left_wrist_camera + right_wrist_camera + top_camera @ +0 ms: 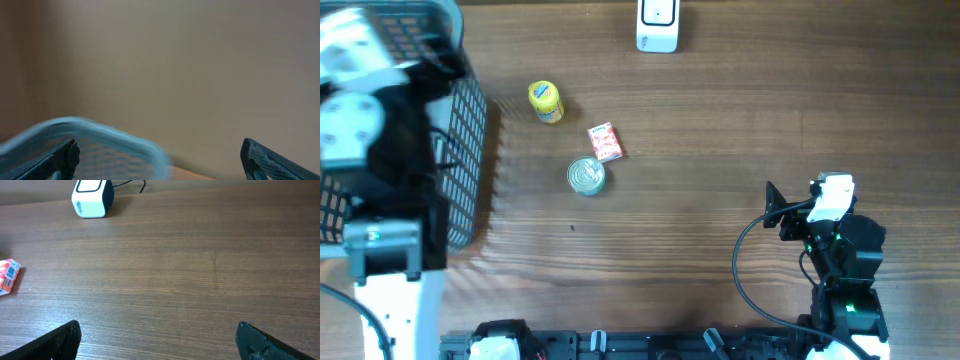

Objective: Scan the item barcode
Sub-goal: 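Reach the left gripper into the basket toward the black-red packet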

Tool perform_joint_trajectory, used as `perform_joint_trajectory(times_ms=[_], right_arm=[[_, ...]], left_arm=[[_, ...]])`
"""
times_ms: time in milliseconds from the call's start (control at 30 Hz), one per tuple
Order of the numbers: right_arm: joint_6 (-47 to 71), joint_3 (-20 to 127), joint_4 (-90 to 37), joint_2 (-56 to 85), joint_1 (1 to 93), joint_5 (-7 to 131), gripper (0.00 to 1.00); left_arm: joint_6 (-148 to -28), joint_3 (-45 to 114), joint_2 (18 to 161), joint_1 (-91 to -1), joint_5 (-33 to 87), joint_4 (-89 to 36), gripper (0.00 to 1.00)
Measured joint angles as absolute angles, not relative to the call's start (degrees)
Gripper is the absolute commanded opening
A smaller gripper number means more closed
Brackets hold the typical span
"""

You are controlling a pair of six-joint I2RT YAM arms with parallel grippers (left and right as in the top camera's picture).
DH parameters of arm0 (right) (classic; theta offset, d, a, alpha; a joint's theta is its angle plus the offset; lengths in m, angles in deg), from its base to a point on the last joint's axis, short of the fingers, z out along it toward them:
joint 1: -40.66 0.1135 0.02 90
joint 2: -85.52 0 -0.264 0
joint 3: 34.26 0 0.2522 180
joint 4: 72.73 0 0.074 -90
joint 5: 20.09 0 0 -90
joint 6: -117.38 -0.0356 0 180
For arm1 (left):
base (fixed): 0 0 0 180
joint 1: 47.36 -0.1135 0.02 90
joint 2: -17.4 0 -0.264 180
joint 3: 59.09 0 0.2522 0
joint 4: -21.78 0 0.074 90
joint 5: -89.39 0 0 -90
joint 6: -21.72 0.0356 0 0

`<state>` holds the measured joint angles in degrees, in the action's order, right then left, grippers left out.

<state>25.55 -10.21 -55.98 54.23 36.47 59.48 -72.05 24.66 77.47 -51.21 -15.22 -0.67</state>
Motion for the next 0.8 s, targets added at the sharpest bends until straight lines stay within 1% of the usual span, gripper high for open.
perform_joint_trajectory(times_ms=[133, 300, 400, 500, 667, 800], right_arm=[[25.6, -10.2, -56.0, 54.2, 36.5, 59.5, 1.0], [25.6, -10.2, -55.9, 54.2, 36.5, 59.5, 1.0], [25.6, -10.2, -55.9, 54.2, 36.5, 59.5, 1.0], [25.6, -10.2, -55.9, 54.2, 36.5, 59.5, 1.0], [25.6, -10.2, -55.9, 54.2, 36.5, 59.5, 1.0], [25.6, -10.2, -55.9, 54.2, 36.5, 59.5, 1.0]], left_arm=[[-74.2, 25.1, 81.0, -62.0, -16.6, -6.9, 1.0], [-75.0, 25.3, 89.0, -69.4, -14.1, -16.7, 1.0], [-72.3, 25.3, 94.6, -70.6, -13.1, -20.6, 1.0], [-65.7, 25.3, 99.9, -70.7, -12.5, -24.0, 1.0], [-56.2, 25.3, 105.5, -71.0, -12.2, -25.1, 1.0], [-50.4, 25.3, 107.5, -73.2, -12.0, -24.5, 1.0]])
